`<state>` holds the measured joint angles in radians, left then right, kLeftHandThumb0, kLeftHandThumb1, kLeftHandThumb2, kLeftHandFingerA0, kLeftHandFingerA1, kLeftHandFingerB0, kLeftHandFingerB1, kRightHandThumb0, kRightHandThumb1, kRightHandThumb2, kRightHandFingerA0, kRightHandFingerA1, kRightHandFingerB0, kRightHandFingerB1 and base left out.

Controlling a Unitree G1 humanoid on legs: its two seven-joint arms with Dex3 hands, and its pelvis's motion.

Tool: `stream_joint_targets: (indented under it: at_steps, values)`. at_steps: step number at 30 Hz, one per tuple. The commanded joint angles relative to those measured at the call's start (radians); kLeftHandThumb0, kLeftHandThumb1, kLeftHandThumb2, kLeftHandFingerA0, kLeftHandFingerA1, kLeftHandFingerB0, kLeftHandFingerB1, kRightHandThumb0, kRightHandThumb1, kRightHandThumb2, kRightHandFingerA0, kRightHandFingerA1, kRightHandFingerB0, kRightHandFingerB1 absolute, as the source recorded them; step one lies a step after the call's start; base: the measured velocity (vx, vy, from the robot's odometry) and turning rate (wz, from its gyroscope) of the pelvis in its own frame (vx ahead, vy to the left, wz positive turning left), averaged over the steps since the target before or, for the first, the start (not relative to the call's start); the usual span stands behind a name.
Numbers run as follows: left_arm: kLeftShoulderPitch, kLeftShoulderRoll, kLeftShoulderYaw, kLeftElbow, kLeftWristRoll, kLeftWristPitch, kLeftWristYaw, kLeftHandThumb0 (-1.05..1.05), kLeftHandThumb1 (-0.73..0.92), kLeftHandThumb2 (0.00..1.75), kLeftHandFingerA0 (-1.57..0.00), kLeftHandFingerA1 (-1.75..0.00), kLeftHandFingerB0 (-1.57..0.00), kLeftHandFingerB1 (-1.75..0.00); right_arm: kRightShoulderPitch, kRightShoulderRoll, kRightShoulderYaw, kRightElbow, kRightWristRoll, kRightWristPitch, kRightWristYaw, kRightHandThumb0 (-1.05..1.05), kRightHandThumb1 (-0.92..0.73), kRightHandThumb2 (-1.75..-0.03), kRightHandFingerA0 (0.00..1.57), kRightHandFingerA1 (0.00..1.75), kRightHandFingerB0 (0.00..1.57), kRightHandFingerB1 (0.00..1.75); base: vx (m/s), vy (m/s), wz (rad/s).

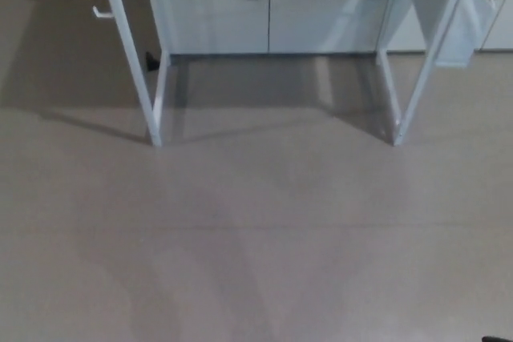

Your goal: The robot walk towards a table in front and pick up a black pencil case on the left hand side and put the pencil case into a small container on the right hand side

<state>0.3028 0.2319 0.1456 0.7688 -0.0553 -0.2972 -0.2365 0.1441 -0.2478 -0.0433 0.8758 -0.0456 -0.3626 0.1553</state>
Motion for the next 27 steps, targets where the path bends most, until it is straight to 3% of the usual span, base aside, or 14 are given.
stream_joint_targets:
  at_steps: [1,19,27]
  values:
    - [0.010,0.008,-0.003,-0.005,0.012,-0.007,0.015,-0.38,0.66,0.62,-0.31,-0.33,-0.18,-0.28,0.006,-0.015,0.003,0.010,-0.013,-0.017,-0.005,-0.42,-0.64,-0.59,0.47,0.43,0.33,0.36,0.26,0.116,0.16]
    - [0.008,0.009,-0.015,0.001,0.010,-0.004,0.019,-0.39,0.65,0.61,-0.30,-0.35,-0.18,-0.28,0.011,-0.018,0.007,0.014,-0.013,-0.015,0.003,-0.41,-0.64,-0.60,0.46,0.43,0.32,0.37,0.23,-0.072,0.13]
    - [0.004,0.013,-0.024,0.007,0.025,-0.001,0.027,-0.39,0.66,0.62,-0.30,-0.33,-0.18,-0.28,0.017,-0.021,0.017,0.000,-0.022,-0.011,0.001,-0.39,-0.64,-0.60,0.46,0.43,0.33,0.37,0.24,0.091,-0.07]
